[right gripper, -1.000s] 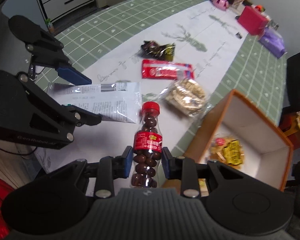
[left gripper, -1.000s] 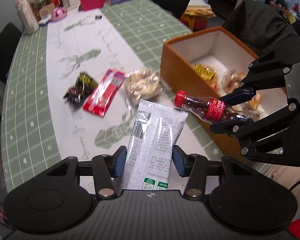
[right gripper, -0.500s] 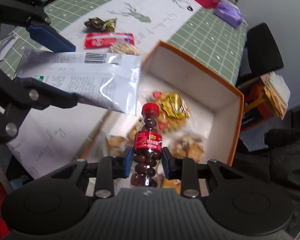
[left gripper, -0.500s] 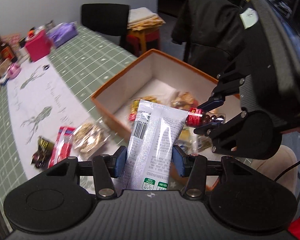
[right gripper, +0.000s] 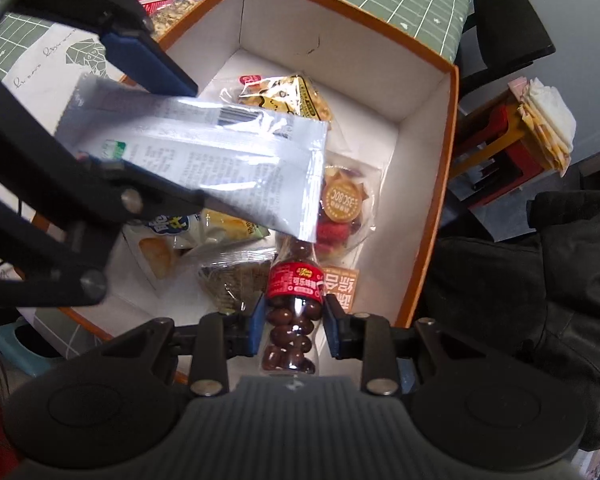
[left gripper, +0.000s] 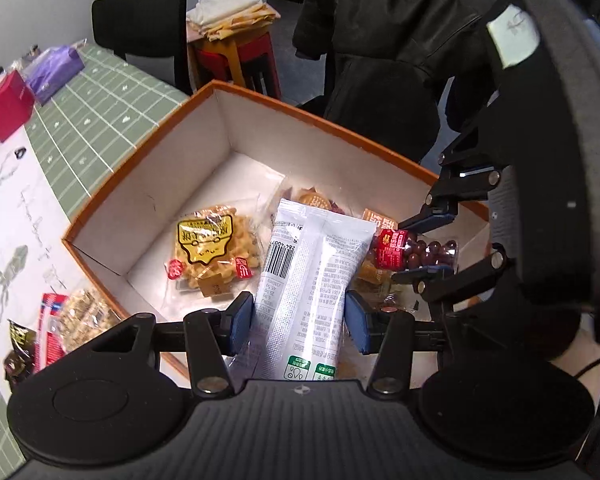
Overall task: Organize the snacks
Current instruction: 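Carry the bar pack and candy bottle over the orange box, then open both grippers to drop the bar pack and bottle into the box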
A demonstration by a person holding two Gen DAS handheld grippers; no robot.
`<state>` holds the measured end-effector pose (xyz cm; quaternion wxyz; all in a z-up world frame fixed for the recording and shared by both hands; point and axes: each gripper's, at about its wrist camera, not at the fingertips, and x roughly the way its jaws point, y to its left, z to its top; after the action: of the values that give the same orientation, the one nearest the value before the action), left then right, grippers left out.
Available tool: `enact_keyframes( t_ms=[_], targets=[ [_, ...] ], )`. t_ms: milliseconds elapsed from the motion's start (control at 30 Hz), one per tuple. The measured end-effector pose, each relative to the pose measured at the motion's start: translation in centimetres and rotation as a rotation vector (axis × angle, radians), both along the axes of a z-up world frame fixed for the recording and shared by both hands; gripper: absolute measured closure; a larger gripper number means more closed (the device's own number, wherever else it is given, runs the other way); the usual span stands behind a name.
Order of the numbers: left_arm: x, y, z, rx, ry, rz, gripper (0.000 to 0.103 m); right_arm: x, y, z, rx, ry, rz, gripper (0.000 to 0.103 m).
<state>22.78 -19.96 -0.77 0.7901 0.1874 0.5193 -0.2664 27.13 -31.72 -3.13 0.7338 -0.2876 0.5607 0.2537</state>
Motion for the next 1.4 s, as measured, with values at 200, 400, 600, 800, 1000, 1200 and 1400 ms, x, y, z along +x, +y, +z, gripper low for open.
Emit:
enact_keyframes(
  t_ms=[200, 400, 600, 800, 1000, 1200, 1400],
  targets=[
    [-0.1, -0.3, -2.0, -0.004, 0.044, 0.05, 0.047, 0.1, 0.9, -1.9, 0.008, 0.04, 0.052, 0.074],
    [0.1, -0.3, -3.4, -0.001, 0.086, 0.079, 0.047, 0.3, 1.2, -3.8, -0.004, 0.078, 0.079, 0.074],
    [0.1, -0.3, -3.6, -0.003, 0.101, 0.075, 0.047, 0.3, 1.1, -4.2, -0.022, 0.073, 0.076, 0.07],
    [0.2, 0.4, -3.7, -0.029, 0.138, 0.098, 0.04, 0.4, 0.6, -4.0, -0.022, 0.059, 0.054, 0.059],
    [-0.3, 1.1, -2.7, -0.039, 0.092, 0.12, 0.026, 0.4, 0.1, -3.0, -0.031, 0.031, 0.022, 0.042],
    [-1.1, 2.1, -0.8, -0.074, 0.063, 0.131, 0.023, -0.2, 0.4, -1.1, -0.043, 0.0, 0.037, 0.037],
    [-2.4, 3.5, 0.6, -0.091, 0.041, 0.149, 0.024, -1.5, 1.7, 0.6, -0.073, -0.037, 0.08, 0.037]
  ],
)
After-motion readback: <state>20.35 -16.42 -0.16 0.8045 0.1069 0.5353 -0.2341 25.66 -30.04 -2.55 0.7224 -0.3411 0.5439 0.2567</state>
